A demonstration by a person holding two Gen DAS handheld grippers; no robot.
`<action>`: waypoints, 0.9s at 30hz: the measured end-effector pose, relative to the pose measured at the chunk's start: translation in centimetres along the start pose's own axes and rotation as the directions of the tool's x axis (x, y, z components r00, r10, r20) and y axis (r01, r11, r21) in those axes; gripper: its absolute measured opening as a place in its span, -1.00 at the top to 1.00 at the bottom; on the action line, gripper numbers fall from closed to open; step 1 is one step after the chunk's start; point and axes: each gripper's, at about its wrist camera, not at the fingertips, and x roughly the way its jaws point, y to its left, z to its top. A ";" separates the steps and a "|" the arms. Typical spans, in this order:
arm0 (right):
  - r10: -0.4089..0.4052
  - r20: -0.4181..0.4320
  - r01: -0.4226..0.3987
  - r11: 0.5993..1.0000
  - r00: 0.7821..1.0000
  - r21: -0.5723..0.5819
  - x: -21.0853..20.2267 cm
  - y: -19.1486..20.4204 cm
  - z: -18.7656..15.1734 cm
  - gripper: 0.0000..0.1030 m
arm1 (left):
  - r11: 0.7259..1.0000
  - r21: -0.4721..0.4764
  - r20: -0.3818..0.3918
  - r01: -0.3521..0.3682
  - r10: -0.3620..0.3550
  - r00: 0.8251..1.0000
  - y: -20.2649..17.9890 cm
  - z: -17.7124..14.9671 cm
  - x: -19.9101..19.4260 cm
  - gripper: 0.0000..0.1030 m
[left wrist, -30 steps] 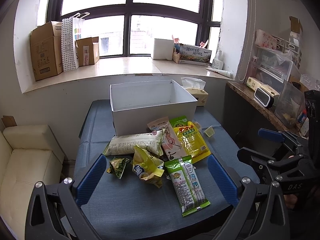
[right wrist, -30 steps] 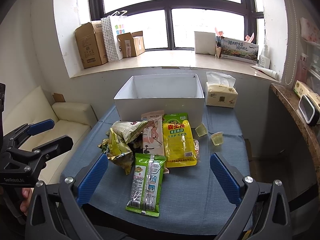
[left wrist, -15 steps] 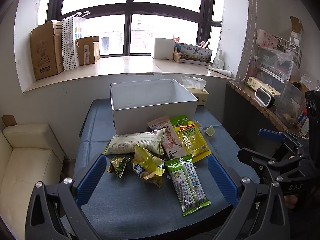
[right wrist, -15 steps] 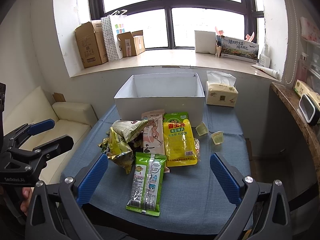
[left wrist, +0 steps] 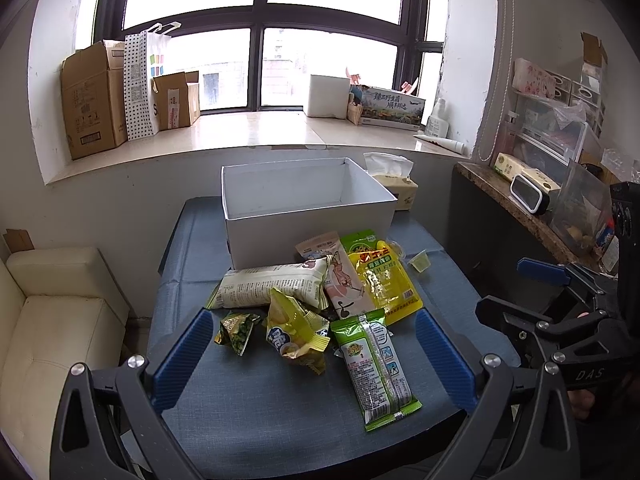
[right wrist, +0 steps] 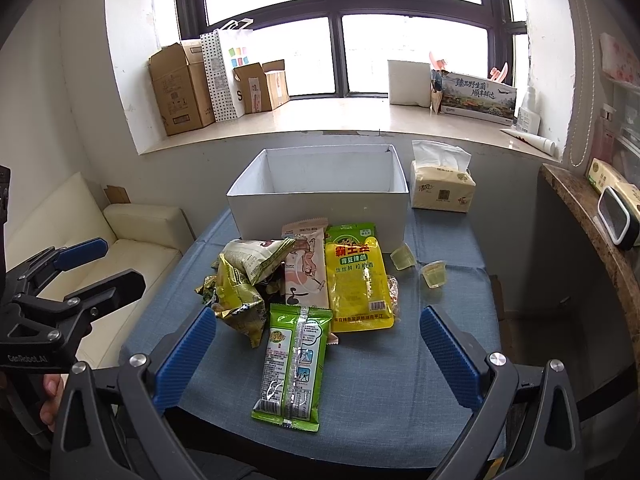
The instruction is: Organize snacks
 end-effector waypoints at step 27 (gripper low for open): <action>-0.005 -0.081 0.004 1.000 0.997 -0.011 3.1 0.3 -1.3 -1.00 | 1.000 -0.017 0.003 -0.008 0.008 1.000 0.7 -0.2 0.0 -1.00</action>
